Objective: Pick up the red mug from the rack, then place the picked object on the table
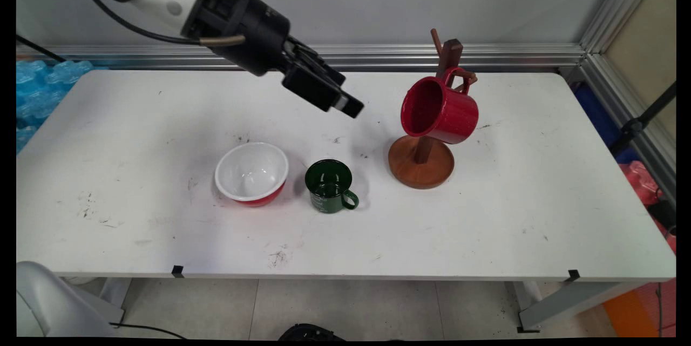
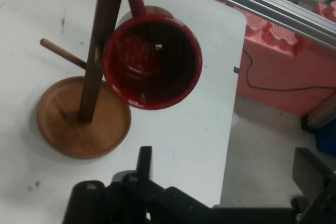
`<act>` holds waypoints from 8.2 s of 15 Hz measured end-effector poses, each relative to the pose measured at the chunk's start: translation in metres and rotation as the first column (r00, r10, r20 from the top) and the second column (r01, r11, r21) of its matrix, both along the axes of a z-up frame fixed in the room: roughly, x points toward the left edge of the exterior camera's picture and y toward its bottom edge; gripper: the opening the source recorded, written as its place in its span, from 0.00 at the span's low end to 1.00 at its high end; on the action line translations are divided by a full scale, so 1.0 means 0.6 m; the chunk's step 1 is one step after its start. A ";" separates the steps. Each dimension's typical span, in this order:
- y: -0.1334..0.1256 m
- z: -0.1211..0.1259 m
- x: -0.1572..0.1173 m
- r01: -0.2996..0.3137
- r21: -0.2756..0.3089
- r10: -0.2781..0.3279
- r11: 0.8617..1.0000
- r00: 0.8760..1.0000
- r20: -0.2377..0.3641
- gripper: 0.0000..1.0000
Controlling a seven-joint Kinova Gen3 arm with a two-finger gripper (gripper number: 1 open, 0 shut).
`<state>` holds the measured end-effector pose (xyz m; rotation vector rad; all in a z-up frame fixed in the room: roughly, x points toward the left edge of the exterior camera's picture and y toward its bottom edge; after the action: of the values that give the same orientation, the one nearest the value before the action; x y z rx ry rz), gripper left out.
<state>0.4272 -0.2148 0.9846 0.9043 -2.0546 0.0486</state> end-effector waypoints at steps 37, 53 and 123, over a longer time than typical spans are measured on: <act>-0.071 -0.103 -0.270 -0.177 0.000 0.177 0.984 0.984 -0.014 1.00; -0.081 -0.118 -0.279 -0.182 -0.054 0.184 0.982 0.983 0.025 0.00; -0.120 0.000 0.012 0.182 -0.125 -0.080 0.975 0.820 0.567 0.00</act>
<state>0.4343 -0.2869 0.9846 0.6819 -2.6044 0.4648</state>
